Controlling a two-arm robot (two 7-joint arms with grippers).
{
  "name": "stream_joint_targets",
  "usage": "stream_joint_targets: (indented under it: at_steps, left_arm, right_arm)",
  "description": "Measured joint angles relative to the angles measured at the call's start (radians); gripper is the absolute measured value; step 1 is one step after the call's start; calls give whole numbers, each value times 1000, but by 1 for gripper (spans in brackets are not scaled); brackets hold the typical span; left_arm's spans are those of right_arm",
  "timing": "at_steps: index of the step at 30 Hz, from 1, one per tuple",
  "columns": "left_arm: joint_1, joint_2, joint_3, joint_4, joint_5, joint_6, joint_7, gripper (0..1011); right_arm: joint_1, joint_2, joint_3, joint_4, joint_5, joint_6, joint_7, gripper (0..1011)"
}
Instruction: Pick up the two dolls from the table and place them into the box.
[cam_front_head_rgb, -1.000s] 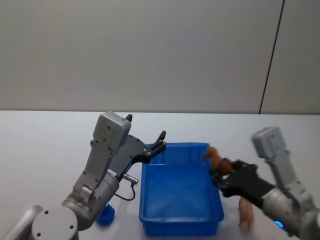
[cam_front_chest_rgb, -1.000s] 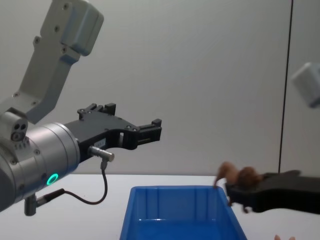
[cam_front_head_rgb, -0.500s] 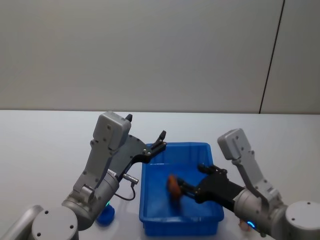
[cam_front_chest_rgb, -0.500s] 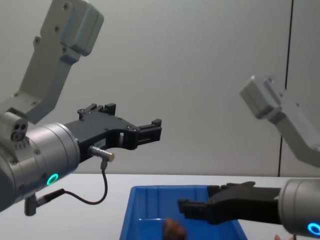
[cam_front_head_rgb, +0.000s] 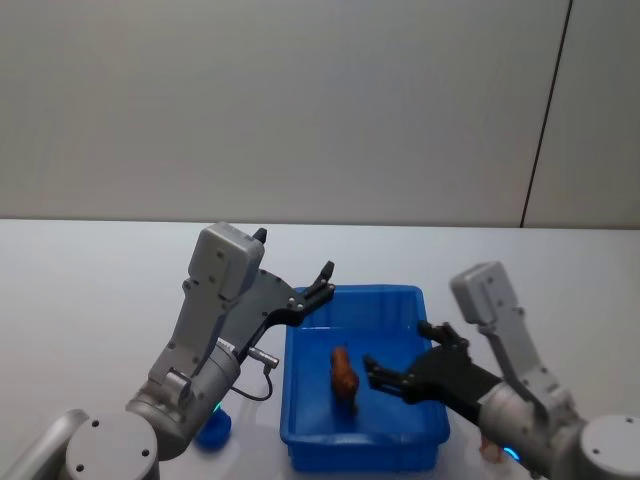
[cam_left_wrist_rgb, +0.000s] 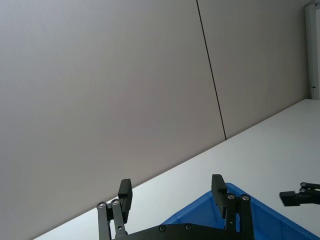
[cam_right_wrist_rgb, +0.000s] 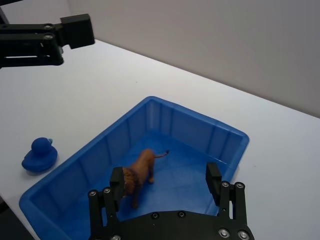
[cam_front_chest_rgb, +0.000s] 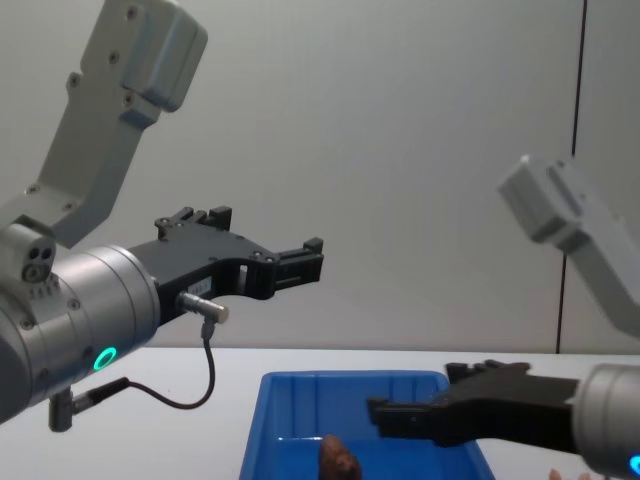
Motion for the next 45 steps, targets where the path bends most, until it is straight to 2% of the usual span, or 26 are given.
stream_joint_targets:
  at_steps: [14, 25, 34, 45]
  left_arm:
    - [0, 0, 0, 0, 0, 0, 0, 1001]
    - [0, 0, 0, 0, 0, 0, 0, 1001]
    - [0, 0, 0, 0, 0, 0, 0, 1001]
    - [0, 0, 0, 0, 0, 0, 0, 1001]
  right_arm:
    - [-108, 75, 36, -93, 57, -41, -114, 1001]
    - [-172, 116, 58, -134, 83, -28, -190, 1001]
    - [-188, 124, 66, -134, 99, 12, -220, 1001]
    - [-180, 115, 67, -85, 106, 80, -225, 1001]
